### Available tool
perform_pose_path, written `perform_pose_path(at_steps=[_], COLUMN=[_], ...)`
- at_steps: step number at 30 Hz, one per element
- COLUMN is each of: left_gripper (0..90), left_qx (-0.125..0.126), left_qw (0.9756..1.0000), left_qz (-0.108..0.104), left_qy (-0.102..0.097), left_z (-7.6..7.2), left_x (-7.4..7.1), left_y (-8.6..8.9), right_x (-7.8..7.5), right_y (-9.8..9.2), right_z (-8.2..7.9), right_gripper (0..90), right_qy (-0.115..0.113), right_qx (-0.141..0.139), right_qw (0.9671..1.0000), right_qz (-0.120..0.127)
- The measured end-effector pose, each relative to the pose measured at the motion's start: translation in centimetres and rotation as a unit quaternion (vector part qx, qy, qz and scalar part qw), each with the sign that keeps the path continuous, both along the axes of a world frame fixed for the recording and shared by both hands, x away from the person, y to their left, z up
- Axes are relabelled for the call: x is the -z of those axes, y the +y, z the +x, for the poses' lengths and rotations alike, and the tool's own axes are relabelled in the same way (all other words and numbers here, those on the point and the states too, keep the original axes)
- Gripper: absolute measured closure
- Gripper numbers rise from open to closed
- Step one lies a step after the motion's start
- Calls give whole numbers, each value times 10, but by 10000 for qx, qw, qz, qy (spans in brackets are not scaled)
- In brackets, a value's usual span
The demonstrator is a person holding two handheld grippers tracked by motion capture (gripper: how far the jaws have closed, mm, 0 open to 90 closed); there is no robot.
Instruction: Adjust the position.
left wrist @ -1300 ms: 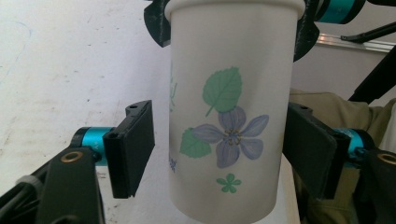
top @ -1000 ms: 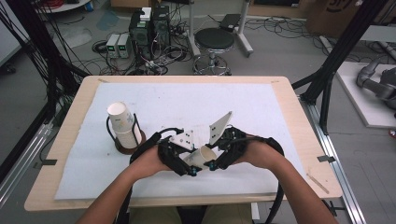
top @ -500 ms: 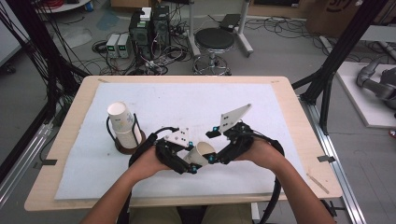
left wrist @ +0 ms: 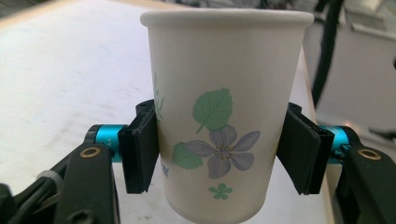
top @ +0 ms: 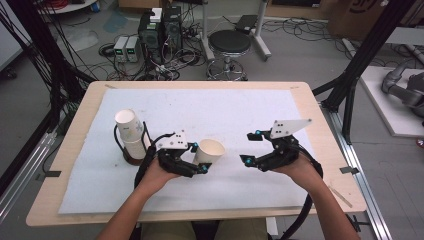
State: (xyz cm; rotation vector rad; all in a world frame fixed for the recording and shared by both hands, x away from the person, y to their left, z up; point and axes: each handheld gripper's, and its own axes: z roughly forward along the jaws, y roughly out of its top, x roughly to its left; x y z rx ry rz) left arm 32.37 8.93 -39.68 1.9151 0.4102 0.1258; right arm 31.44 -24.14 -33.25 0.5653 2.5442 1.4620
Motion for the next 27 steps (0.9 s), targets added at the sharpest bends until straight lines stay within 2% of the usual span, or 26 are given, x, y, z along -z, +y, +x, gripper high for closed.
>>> perform_pose_path(at_steps=[4,7,14,16,20,24,27], left_gripper=[356,356,351,350,344,344,343], left_qx=[-343,-506,-722,-767,-872,-1045,-1109], left_qw=[9985,9967,9929,9908,9872,9817,9803], left_qz=[-412,-616,-881,-1043,-1240,-1456,-1467], left_qy=[-123,-176,-345,-401,-493,-644,-719], left_z=[3,6,8,9,12,13,16], left_x=[1,1,-3,-4,-7,-10,-11], left_y=[9,14,21,24,29,31,30], right_x=[13,23,42,46,54,56,56], right_y=[-17,-26,-43,-46,-52,-54,-56], right_z=[-4,-7,-10,-10,-13,-16,-19], right_gripper=[220,220,220,220,220,220,220], right_qy=[-156,-245,-309,-326,-363,-391,-450], right_qx=[404,692,1151,1265,1403,1475,1514], right_qw=[9990,9971,9925,9911,9889,9876,9866], right_qz=[146,187,256,263,324,367,403])
